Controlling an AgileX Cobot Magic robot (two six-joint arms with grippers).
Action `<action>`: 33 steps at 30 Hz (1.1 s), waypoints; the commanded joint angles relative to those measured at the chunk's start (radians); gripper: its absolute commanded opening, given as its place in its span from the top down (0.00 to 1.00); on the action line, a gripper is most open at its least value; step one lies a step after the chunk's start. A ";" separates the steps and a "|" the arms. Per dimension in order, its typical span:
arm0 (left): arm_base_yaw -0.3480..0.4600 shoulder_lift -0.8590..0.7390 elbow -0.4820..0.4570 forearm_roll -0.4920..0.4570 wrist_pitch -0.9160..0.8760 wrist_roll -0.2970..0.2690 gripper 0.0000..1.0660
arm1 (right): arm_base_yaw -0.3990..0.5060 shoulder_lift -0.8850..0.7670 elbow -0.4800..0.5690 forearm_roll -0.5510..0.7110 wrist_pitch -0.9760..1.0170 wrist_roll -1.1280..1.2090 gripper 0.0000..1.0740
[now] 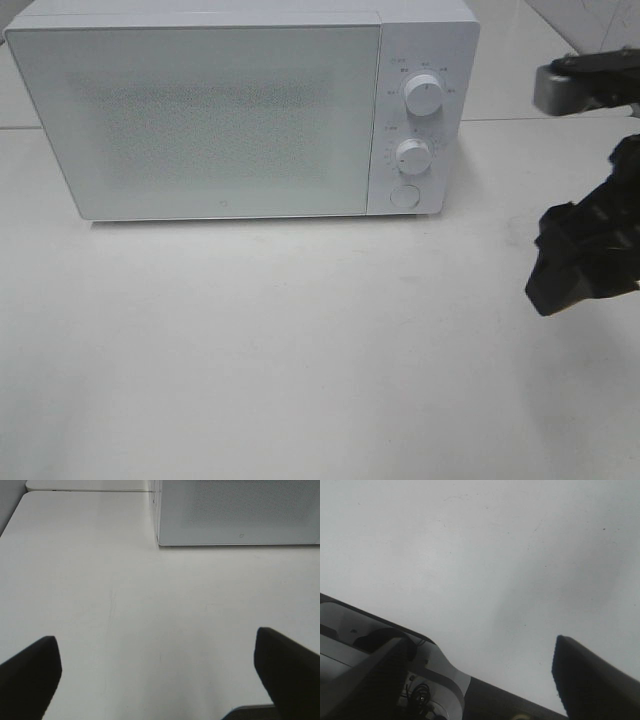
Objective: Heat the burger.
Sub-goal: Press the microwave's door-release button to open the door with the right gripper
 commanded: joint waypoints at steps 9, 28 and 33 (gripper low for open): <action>0.003 -0.016 0.002 -0.002 -0.014 -0.002 0.06 | -0.006 -0.460 0.073 -0.011 0.101 -0.018 0.29; 0.003 -0.016 0.002 -0.002 -0.014 -0.002 0.06 | -0.264 -1.095 0.331 -0.020 0.105 -0.042 0.29; 0.003 -0.016 0.002 -0.002 -0.014 -0.002 0.06 | -0.301 -1.190 0.366 -0.020 0.023 -0.045 0.29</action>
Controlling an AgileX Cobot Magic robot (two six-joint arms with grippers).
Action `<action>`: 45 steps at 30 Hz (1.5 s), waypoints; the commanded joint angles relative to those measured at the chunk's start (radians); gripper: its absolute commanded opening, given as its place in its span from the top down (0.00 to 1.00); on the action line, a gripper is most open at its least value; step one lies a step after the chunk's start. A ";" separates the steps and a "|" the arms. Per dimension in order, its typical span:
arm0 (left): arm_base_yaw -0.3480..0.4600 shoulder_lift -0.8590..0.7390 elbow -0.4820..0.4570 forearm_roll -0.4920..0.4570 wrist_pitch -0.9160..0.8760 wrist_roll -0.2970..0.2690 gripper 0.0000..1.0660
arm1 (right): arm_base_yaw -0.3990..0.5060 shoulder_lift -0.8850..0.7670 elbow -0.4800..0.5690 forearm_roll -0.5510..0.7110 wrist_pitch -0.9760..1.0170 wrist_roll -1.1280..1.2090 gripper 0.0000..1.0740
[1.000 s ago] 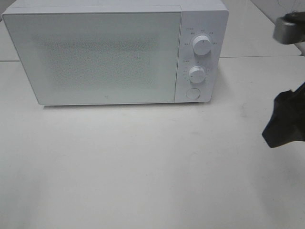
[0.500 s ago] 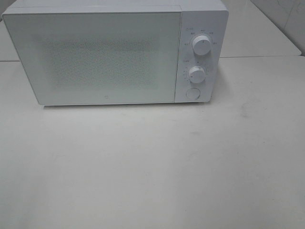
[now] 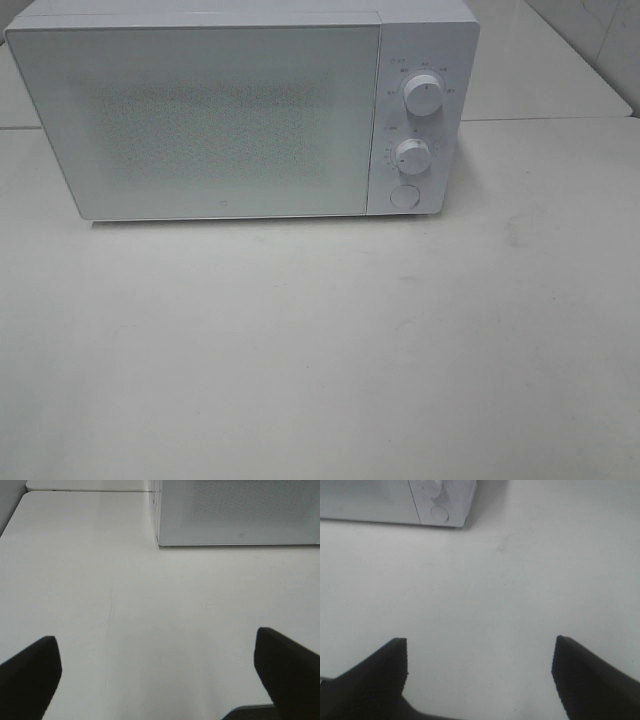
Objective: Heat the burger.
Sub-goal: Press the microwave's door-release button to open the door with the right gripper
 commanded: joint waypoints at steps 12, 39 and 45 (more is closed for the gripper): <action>0.003 -0.007 0.002 -0.001 -0.014 -0.002 0.06 | -0.019 -0.059 0.016 0.007 -0.030 -0.024 0.29; 0.003 -0.007 0.002 -0.001 -0.014 -0.002 0.06 | -0.019 0.176 -0.019 0.016 -0.310 -0.024 0.29; 0.003 -0.007 0.002 -0.001 -0.014 -0.002 0.06 | -0.019 0.324 -0.019 0.016 -0.461 -0.024 0.29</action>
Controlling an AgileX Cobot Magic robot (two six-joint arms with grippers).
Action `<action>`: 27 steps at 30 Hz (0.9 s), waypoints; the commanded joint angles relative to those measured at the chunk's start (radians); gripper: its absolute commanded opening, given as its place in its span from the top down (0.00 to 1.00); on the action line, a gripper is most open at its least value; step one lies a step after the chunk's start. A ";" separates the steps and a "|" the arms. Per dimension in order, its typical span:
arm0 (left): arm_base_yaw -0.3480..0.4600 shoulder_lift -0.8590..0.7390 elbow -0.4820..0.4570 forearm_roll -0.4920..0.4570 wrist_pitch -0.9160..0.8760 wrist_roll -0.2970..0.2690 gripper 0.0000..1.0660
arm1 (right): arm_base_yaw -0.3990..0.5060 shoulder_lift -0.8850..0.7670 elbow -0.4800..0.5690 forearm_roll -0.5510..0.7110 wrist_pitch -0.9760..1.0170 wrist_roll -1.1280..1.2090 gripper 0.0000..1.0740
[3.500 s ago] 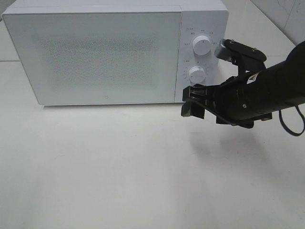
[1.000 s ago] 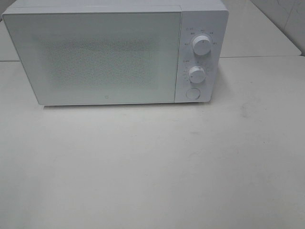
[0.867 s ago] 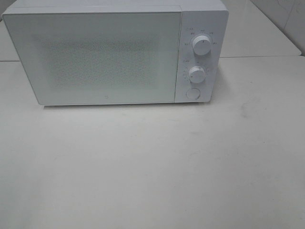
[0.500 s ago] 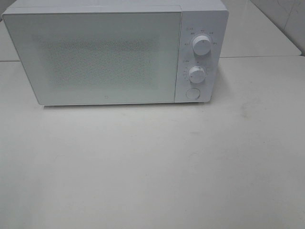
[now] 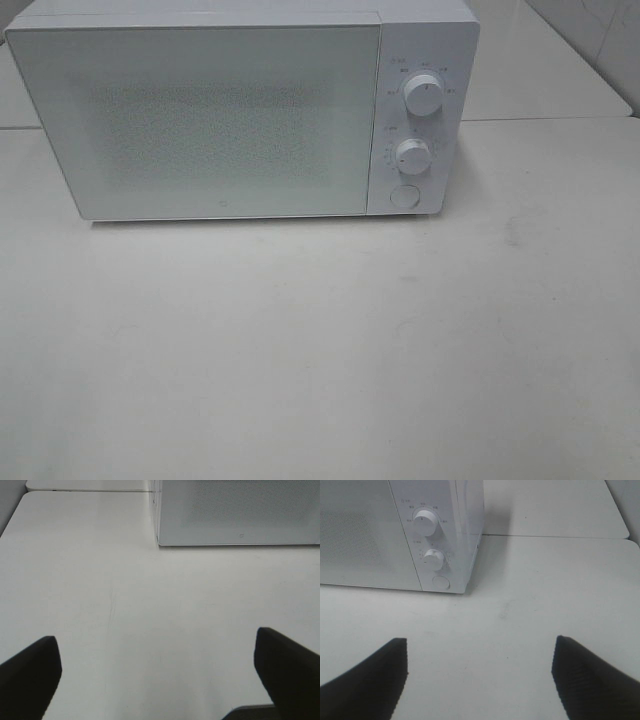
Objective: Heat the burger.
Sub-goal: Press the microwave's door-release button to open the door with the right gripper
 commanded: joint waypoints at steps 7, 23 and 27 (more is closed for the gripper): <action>0.003 -0.007 0.002 -0.001 -0.014 -0.002 0.06 | -0.008 0.279 -0.009 -0.004 -0.276 -0.007 0.29; 0.003 -0.007 0.002 -0.001 -0.014 -0.002 0.06 | -0.008 0.667 -0.009 -0.004 -0.703 -0.007 0.29; 0.003 -0.007 0.002 -0.001 -0.014 -0.002 0.06 | -0.005 0.791 0.003 -0.008 -0.900 -0.007 0.29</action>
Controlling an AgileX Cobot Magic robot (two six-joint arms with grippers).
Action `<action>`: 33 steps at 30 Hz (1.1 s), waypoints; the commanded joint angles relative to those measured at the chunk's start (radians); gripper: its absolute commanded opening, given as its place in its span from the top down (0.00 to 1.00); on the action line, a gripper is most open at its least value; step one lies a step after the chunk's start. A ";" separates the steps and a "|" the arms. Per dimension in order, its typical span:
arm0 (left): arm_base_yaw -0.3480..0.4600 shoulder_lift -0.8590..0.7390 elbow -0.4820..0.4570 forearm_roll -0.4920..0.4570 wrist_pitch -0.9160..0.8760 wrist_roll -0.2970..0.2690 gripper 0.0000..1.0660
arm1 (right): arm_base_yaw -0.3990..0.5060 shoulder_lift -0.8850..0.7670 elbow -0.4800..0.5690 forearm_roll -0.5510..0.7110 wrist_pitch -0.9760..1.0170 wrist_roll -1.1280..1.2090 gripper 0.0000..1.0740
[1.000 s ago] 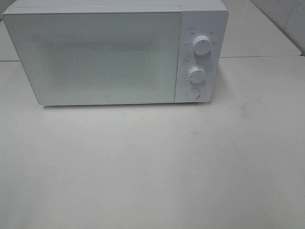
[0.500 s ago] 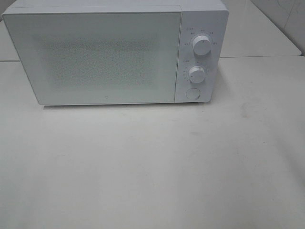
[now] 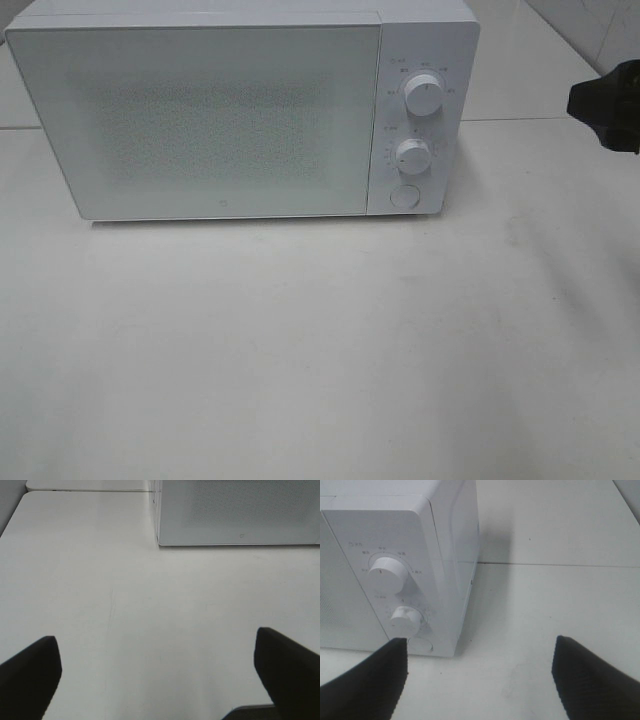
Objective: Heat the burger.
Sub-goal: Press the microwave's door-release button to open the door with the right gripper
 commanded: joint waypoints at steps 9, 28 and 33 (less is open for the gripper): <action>0.003 -0.007 0.002 -0.001 -0.014 -0.002 0.06 | -0.005 0.178 0.083 0.006 -0.397 -0.007 0.29; 0.003 -0.007 0.002 -0.001 -0.014 -0.002 0.06 | 0.288 0.482 0.218 0.398 -0.941 -0.181 0.29; 0.003 -0.007 0.002 -0.001 -0.014 -0.002 0.06 | 0.384 0.562 0.218 0.486 -1.052 -0.191 0.29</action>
